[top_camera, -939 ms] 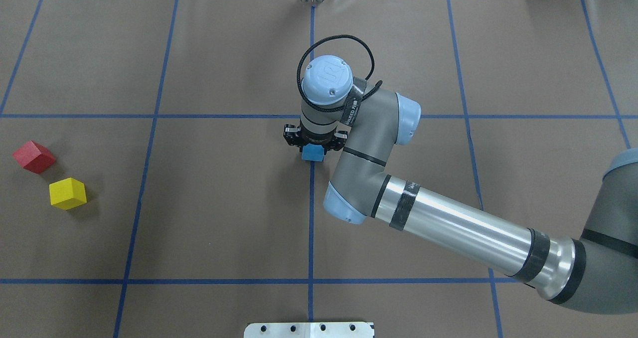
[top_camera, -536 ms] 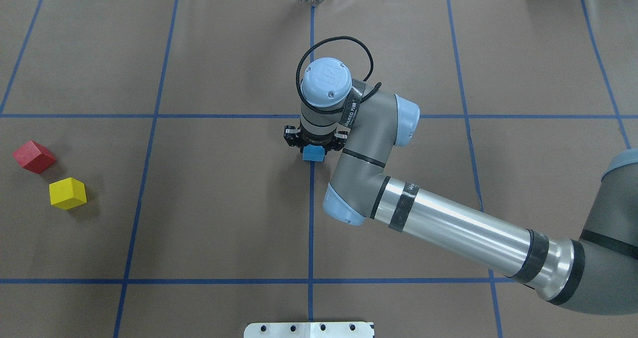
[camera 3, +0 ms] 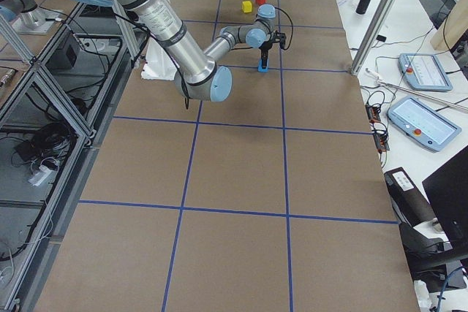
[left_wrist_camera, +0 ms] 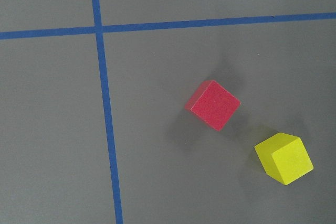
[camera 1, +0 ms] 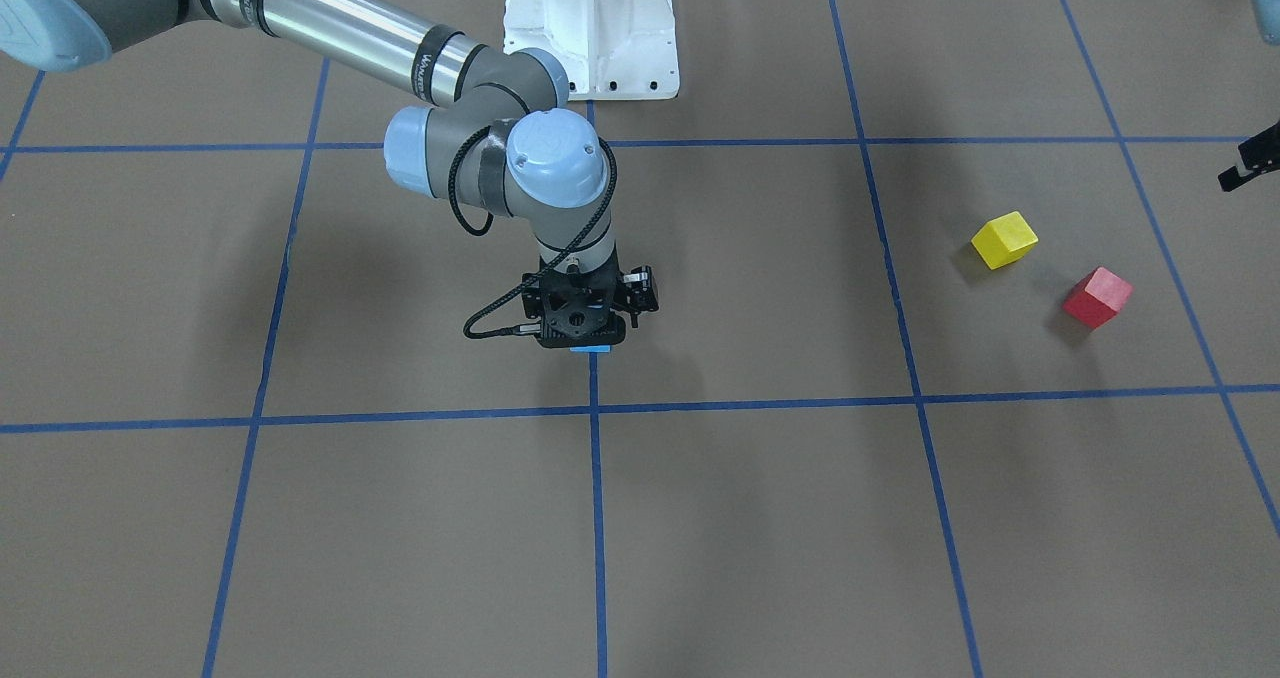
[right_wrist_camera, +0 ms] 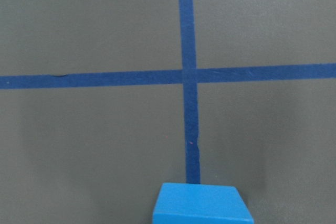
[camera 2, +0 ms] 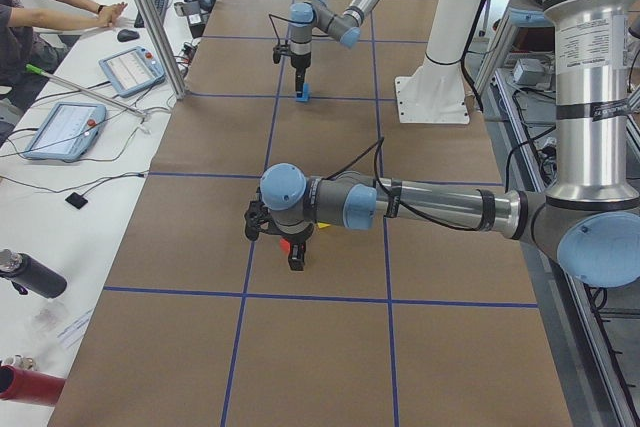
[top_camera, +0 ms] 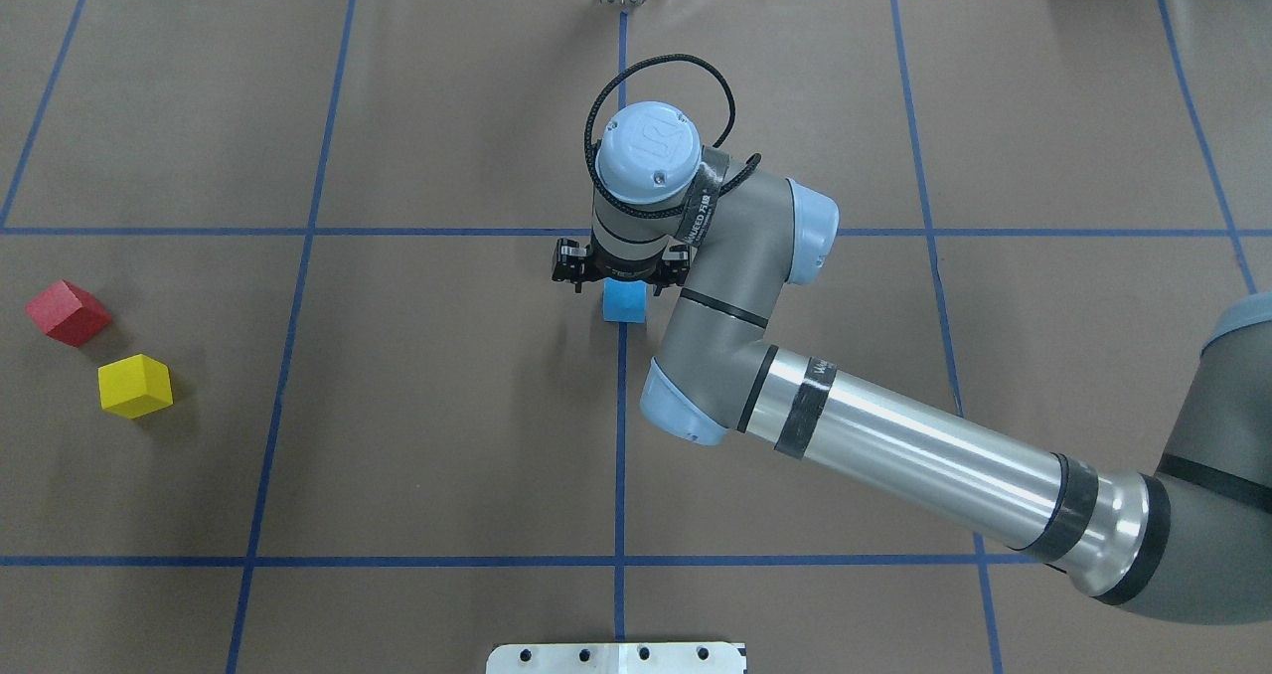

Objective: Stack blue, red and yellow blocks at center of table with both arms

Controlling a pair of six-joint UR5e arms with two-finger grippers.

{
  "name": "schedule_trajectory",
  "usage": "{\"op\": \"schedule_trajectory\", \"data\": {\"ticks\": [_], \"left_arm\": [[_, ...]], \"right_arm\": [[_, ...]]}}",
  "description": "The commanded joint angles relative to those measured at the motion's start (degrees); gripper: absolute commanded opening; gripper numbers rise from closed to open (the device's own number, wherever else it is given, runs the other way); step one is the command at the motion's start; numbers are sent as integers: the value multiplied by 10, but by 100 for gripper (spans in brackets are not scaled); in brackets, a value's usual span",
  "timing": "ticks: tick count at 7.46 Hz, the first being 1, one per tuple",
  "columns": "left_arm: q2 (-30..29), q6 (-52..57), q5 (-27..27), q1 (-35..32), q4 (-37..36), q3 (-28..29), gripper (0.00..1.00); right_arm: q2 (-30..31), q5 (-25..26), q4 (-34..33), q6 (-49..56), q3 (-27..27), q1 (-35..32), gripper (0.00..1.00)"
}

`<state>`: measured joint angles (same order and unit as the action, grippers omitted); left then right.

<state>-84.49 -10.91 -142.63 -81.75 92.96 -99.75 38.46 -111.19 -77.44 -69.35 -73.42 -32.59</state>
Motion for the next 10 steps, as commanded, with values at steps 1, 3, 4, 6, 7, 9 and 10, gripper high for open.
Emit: {"op": "schedule_trajectory", "data": {"ticks": [1, 3, 4, 6, 7, 9, 10], "left_arm": [[-28, -148, 12, 45, 95, 53, 100], [-20, -100, 101, 89, 207, 63, 100], [-11, 29, 110, 93, 217, 70, 100], [-8, 47, 92, 104, 221, 72, 100], [-15, 50, 91, 110, 238, 71, 99], [-15, 64, 96, 158, 324, 95, 94], [-9, 135, 106, 164, 346, 109, 100]], "right_arm": [[40, -63, -3, 1, -70, -40, 100], [98, -71, -3, 2, -137, -50, 100], [107, -71, -3, 2, -148, -51, 100], [122, -66, -2, 2, -149, -51, 100], [130, -65, 0, 2, -152, -51, 100], [138, -64, 1, 2, -154, -52, 100], [144, -65, 1, 4, -154, -54, 100]]}}
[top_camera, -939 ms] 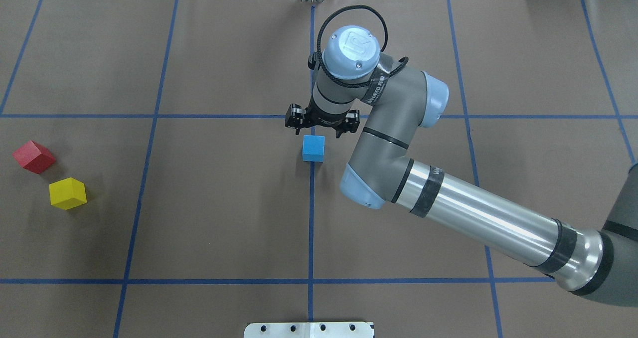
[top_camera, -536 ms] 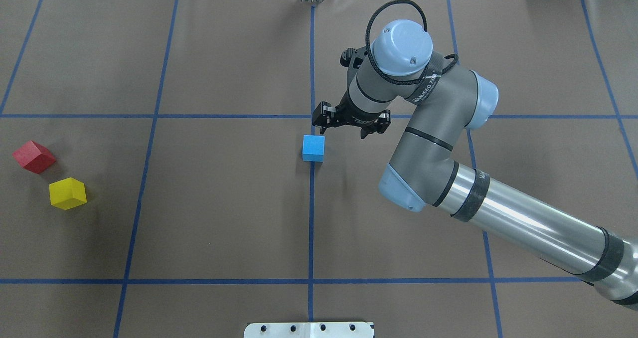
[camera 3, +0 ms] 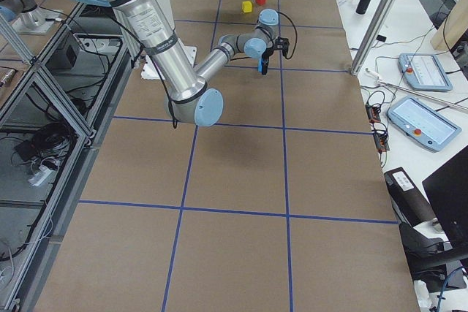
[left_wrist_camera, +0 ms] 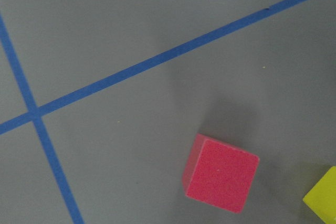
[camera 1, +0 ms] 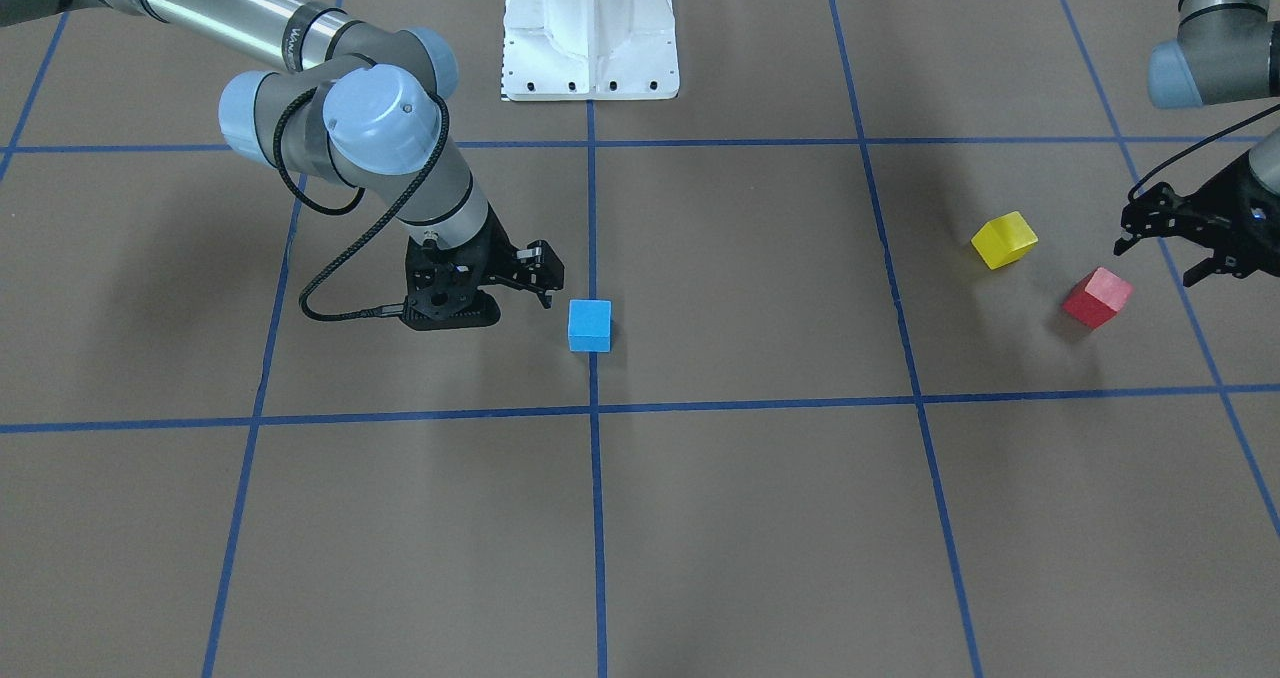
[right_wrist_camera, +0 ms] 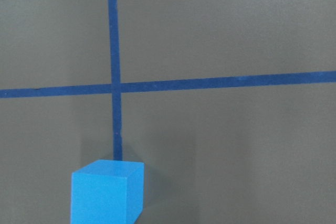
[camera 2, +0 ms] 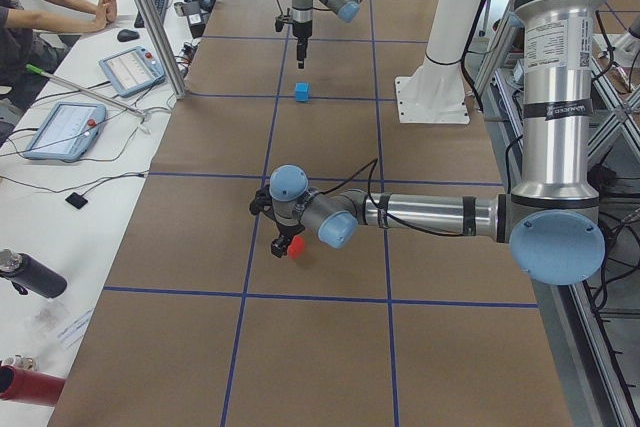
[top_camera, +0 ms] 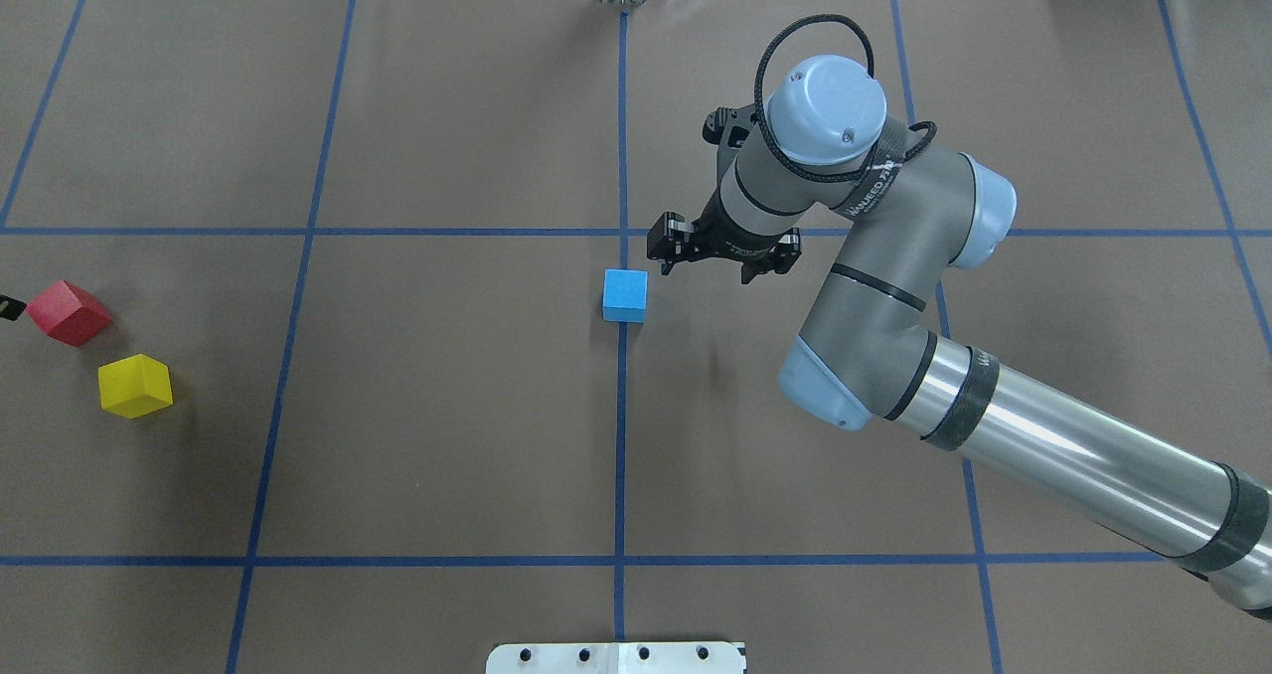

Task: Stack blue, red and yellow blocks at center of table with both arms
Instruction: 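Raise the right gripper away while the left gripper reaches the red cube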

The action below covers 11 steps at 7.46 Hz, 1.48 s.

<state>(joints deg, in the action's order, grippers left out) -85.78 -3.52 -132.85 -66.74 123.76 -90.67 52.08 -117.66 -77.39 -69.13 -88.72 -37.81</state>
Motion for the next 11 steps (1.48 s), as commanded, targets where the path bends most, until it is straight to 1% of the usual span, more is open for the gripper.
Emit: {"op": "schedule_trajectory", "data": {"ticks": [1, 3, 4, 5, 9, 11], "left_arm": [[4, 92, 9, 13, 46, 26, 100], [-3, 51, 7, 14, 47, 42, 100], [-27, 49, 7, 16, 45, 60, 100], [-38, 48, 7, 18, 46, 73, 100], [-39, 28, 9, 54, 47, 79, 100], [-53, 18, 56, 79, 43, 78, 100]], "right_arm": [[9, 1, 0, 2, -1, -2, 100], [15, 1, 0, 2, -5, -2, 100], [15, 3, 0, 2, -6, -2, 100], [16, 3, 0, 2, -5, -2, 100], [28, 3, 1, 3, -4, -1, 100], [29, 3, 1, 3, -4, 0, 100]]}}
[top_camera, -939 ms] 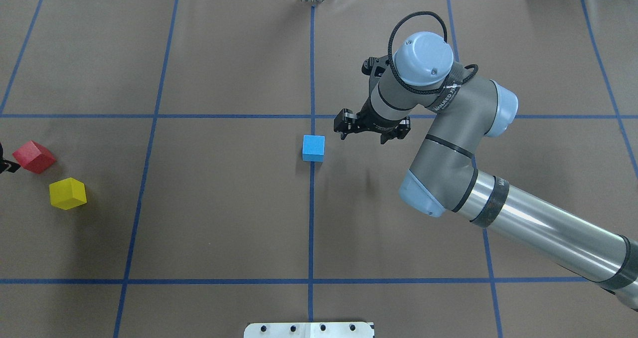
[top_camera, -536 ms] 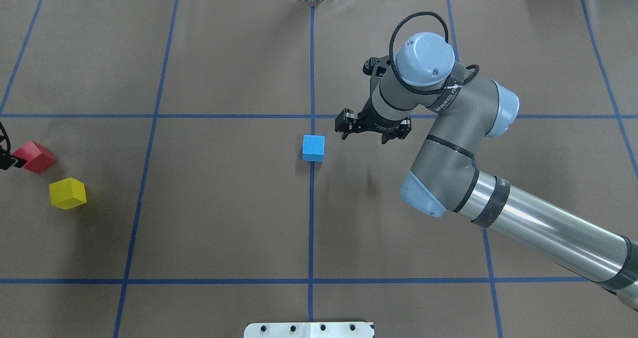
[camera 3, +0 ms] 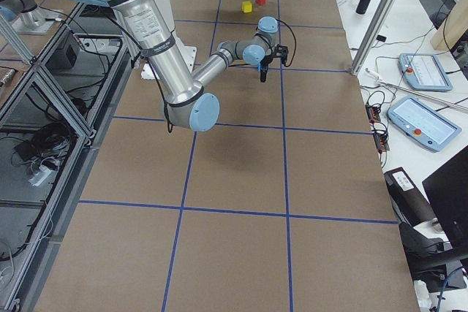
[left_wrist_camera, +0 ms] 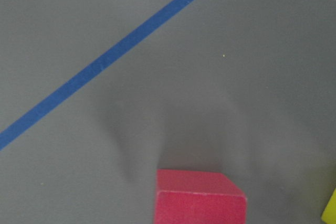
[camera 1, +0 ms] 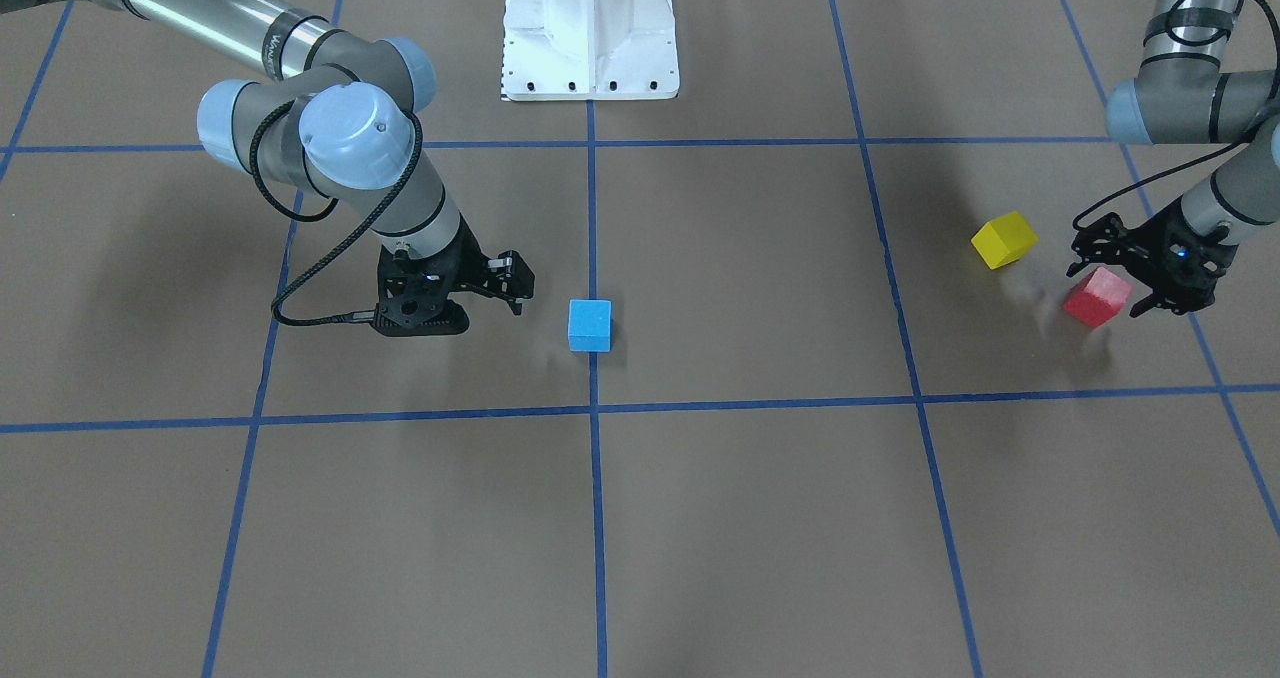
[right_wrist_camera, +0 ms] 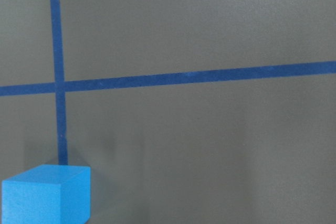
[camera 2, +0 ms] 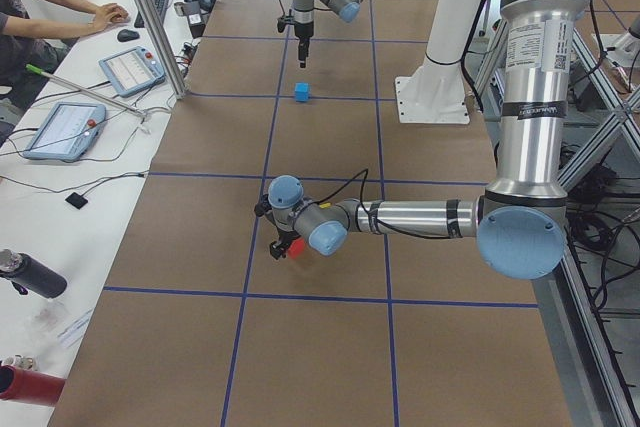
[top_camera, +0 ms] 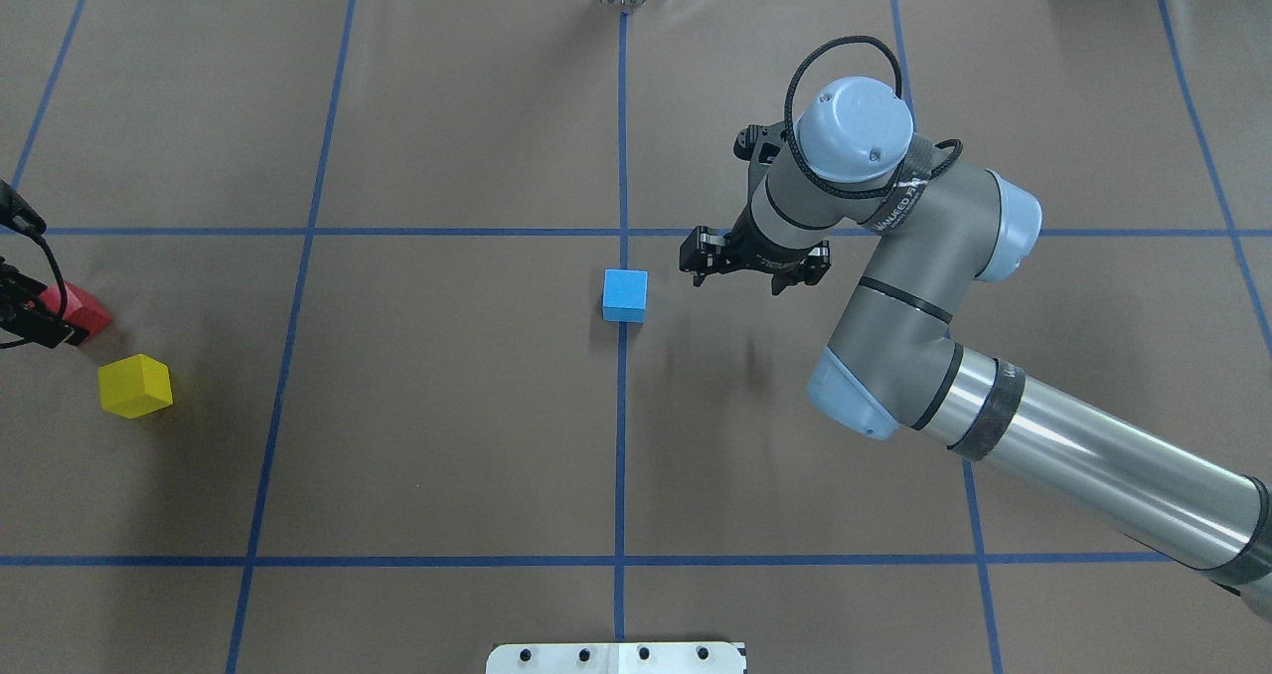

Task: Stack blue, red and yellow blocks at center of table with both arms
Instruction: 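Close the left gripper on the red cube and lift it, then carry the red cube with the left gripper above the blue cube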

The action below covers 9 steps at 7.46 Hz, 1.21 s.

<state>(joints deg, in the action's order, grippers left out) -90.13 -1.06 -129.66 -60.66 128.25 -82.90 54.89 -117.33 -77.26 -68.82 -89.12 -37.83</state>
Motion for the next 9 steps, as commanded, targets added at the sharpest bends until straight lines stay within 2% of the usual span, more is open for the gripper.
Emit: {"op": "schedule_trajectory", "data": {"ticks": [1, 2, 3, 4, 5, 6, 7, 8, 9], "left_arm": [[-12, -16, 20, 19, -4, 1, 62], [-11, -16, 12, 19, -5, 0, 1], [-2, -6, 22, 18, 2, -2, 0], [-4, -23, -2, 18, -9, -24, 0], [-22, -105, -24, 19, -55, -64, 0], [-72, -125, -23, 18, -146, -98, 0], [-146, -131, -13, 19, -277, -126, 0], [-200, -228, 2, 45, -367, -158, 0], [-243, -340, 20, 85, -390, -170, 0]], "right_arm": [[1, 0, 0, 0, 0, 0, 100], [1, 0, 0, 0, 0, 0, 100], [1, 0, 0, 0, 0, 0, 100], [0, 0, 0, 0, 0, 0, 100], [0, 0, 0, 0, -2, 0, 100], [3, -3, 0, 1, -10, -7, 100], [39, -9, 1, 20, -42, -17, 100], [87, -11, 2, 68, -82, -36, 100], [135, -28, 2, 108, -110, -63, 100]]}}
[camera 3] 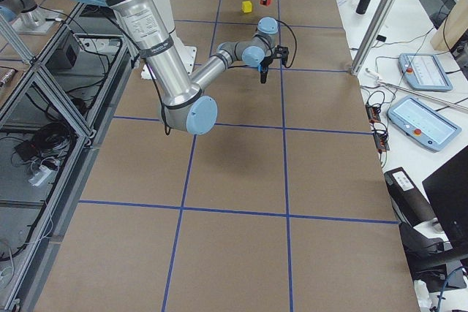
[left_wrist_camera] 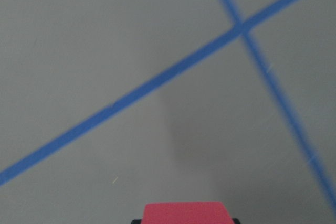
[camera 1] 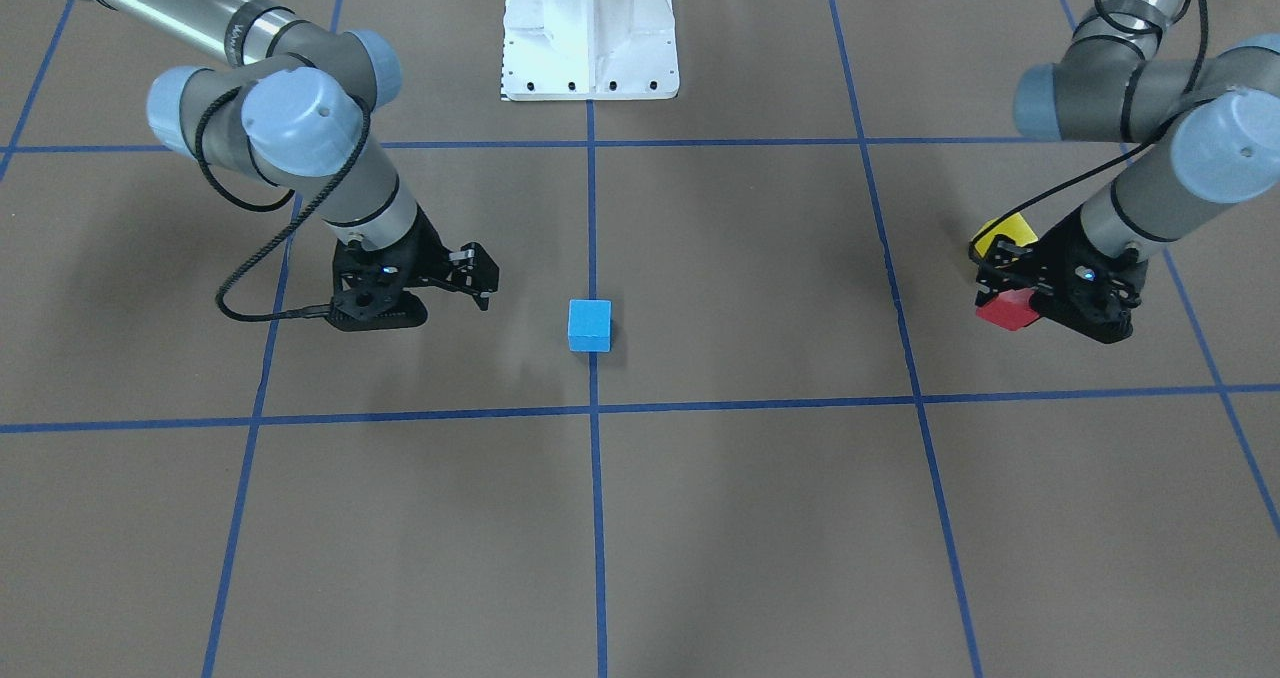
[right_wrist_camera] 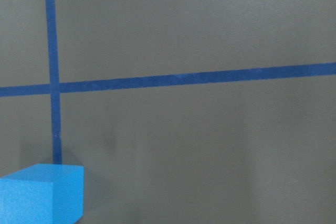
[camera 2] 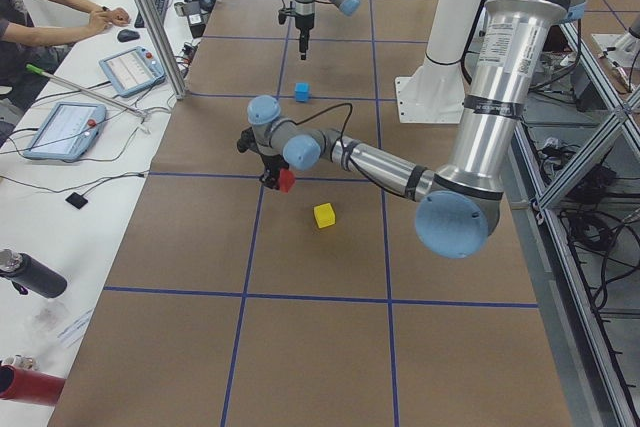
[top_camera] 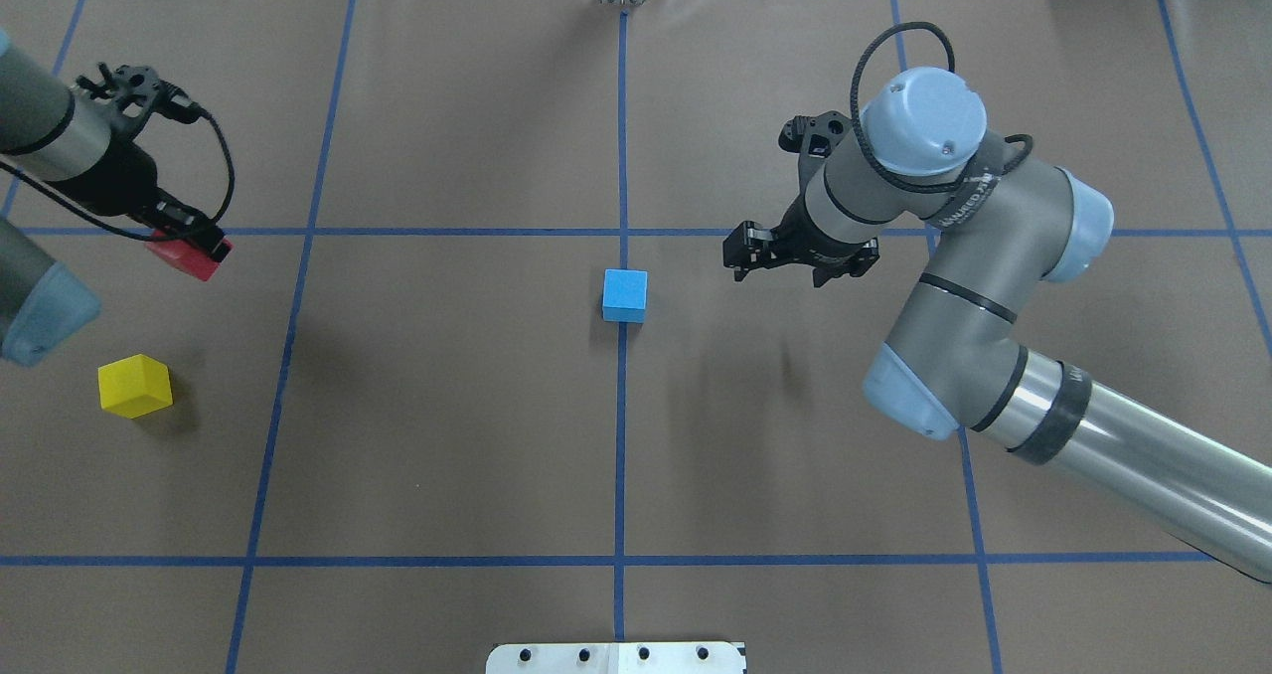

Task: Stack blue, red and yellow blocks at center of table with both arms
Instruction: 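Carry the red cube with the left gripper above the blue cube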

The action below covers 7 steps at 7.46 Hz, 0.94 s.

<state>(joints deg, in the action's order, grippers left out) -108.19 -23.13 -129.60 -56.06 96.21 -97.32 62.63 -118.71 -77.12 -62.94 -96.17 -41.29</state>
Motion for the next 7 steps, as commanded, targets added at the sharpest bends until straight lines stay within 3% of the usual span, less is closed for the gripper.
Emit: {"op": "schedule_trajectory", "data": {"ticks": [1, 2, 4, 7], "left_arm": [[-106, -212, 58, 99, -72, -31, 0], [-159, -310, 82, 152, -74, -14, 0], [-282, -388, 135, 203, -67, 88, 0], [-372, -383, 140, 212, -65, 194, 0]], "right_arm": [[86, -51, 1, 75, -41, -64, 100], [117, -78, 1, 112, -41, -100, 100], [174, -111, 1, 212, -41, -156, 100], [182, -117, 1, 218, -41, -165, 100]]}}
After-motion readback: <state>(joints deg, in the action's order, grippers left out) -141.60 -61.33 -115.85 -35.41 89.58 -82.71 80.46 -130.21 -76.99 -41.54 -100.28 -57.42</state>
